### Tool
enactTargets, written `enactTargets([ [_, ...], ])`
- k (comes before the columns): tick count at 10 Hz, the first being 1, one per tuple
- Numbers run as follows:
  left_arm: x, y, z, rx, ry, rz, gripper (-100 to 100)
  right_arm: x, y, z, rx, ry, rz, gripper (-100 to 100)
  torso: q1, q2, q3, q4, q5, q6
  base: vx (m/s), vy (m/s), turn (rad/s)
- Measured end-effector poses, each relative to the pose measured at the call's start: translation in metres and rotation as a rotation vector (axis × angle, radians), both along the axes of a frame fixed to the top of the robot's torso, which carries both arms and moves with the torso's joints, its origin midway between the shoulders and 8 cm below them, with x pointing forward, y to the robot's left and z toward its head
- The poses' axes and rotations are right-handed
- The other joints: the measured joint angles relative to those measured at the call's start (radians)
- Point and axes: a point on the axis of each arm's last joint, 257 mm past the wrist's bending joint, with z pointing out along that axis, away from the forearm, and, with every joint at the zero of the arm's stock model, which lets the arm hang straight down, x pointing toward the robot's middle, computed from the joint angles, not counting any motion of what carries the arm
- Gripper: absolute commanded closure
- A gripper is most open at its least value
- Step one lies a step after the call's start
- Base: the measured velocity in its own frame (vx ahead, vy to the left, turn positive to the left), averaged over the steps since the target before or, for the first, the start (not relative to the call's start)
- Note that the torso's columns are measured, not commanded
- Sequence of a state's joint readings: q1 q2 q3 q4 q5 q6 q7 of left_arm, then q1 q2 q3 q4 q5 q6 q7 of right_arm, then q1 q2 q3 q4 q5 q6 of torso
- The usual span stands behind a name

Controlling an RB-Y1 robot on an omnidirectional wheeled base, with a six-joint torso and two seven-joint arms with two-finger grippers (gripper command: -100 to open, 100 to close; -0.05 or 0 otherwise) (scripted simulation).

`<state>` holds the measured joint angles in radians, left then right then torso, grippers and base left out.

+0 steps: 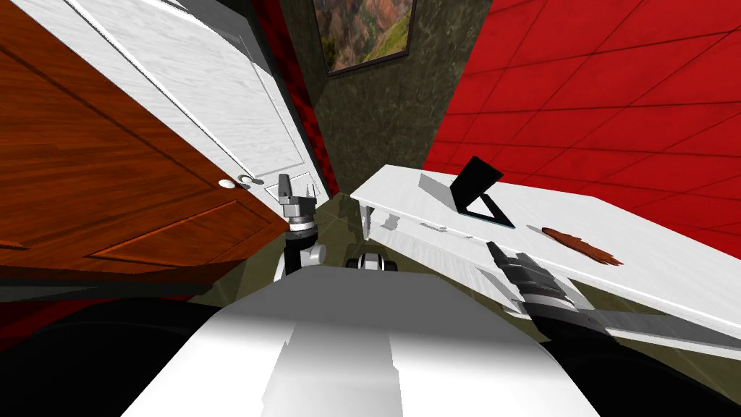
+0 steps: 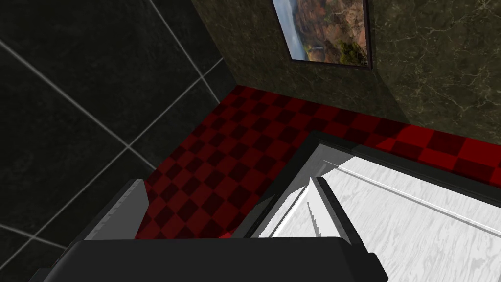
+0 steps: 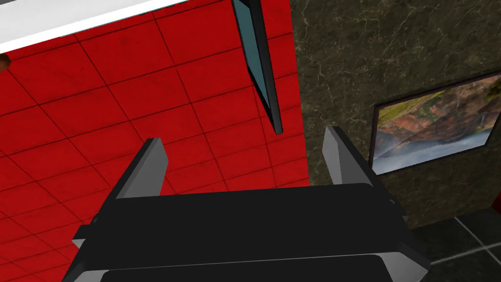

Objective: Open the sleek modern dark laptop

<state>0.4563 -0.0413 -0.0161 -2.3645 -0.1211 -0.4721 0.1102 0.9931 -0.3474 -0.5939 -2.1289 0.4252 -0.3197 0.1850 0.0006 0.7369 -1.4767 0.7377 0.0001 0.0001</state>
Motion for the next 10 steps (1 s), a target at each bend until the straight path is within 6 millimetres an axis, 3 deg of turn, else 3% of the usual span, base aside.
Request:
enactTargets([
  [5, 0.0, 0.0, 0.0, 0.0, 0.0, 0.0, 0, -0.04, -0.063, 0.005, -0.273, 0.188, -0.109, -100, -0.001, 0.001, 0.001, 0.0, 0.0, 0.0, 0.06, 0.039, 0.177],
  [7, 0.0, 0.0, 0.0, 0.0, 0.0, 0.0, 0, -0.053, -0.081, 0.016, -0.351, 0.235, -0.137, -100, 0.0, 0.002, 0.001, 0.001, 0.0, 0.0, 0.056, 0.043, 0.201],
  [10, 0.0, 0.0, 0.0, 0.0, 0.0, 0.0, 0, -0.081, -0.124, 0.039, -0.529, 0.344, -0.217, -100, 0.0, -0.001, -0.001, 0.0, 0.0, 0.0, 0.102, 0.057, 0.229],
])
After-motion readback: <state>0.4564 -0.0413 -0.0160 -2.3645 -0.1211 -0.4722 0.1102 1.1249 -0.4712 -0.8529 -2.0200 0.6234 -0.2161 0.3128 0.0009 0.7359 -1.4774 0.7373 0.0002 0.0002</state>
